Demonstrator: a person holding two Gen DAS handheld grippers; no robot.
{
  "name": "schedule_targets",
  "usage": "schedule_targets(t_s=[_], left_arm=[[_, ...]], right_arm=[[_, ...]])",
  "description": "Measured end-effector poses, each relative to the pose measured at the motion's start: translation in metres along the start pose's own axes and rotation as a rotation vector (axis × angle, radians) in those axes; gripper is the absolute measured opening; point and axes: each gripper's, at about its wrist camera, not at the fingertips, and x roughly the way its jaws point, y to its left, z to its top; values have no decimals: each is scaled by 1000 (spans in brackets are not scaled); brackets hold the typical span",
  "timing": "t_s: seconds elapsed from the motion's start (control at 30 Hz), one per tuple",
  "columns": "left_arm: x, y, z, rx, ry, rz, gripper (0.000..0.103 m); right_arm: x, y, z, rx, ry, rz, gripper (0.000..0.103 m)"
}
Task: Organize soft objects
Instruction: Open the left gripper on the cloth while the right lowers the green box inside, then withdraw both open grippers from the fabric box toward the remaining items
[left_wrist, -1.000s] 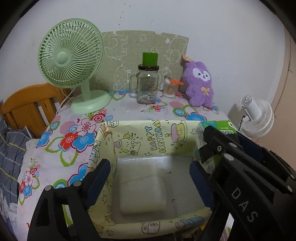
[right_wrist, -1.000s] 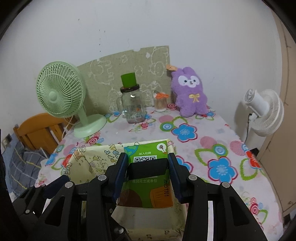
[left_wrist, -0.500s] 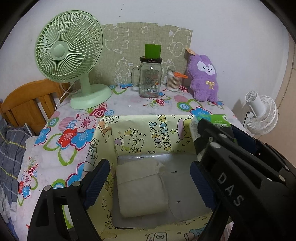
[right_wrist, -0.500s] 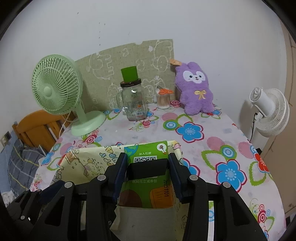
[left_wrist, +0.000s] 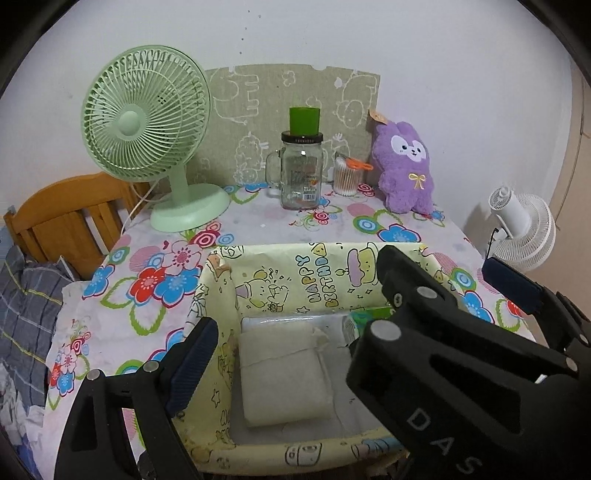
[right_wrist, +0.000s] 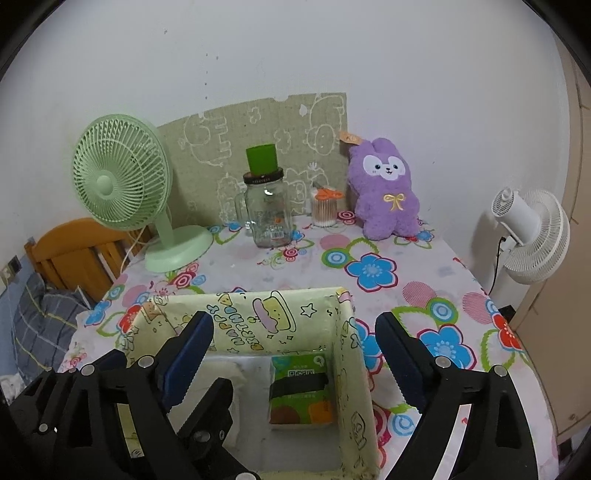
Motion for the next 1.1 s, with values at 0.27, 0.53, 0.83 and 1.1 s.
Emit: schedule_targets(t_s=[0.27, 0.53, 0.83, 1.1], left_arm=[[-19, -4, -4, 0, -26, -11, 92], [-42, -8, -11, 11, -67, -13, 92], [-67, -10, -19, 20, -104, -13, 92], [-85, -13, -31, 23, -126, -23, 92]], right_arm=[[-23, -4, -2, 20, -25, -6, 91], [-49, -5, -6, 20, -46, 9, 91], [-73, -5, -10, 12, -61, 15, 91], [-96, -5, -21, 3, -73, 14, 91]])
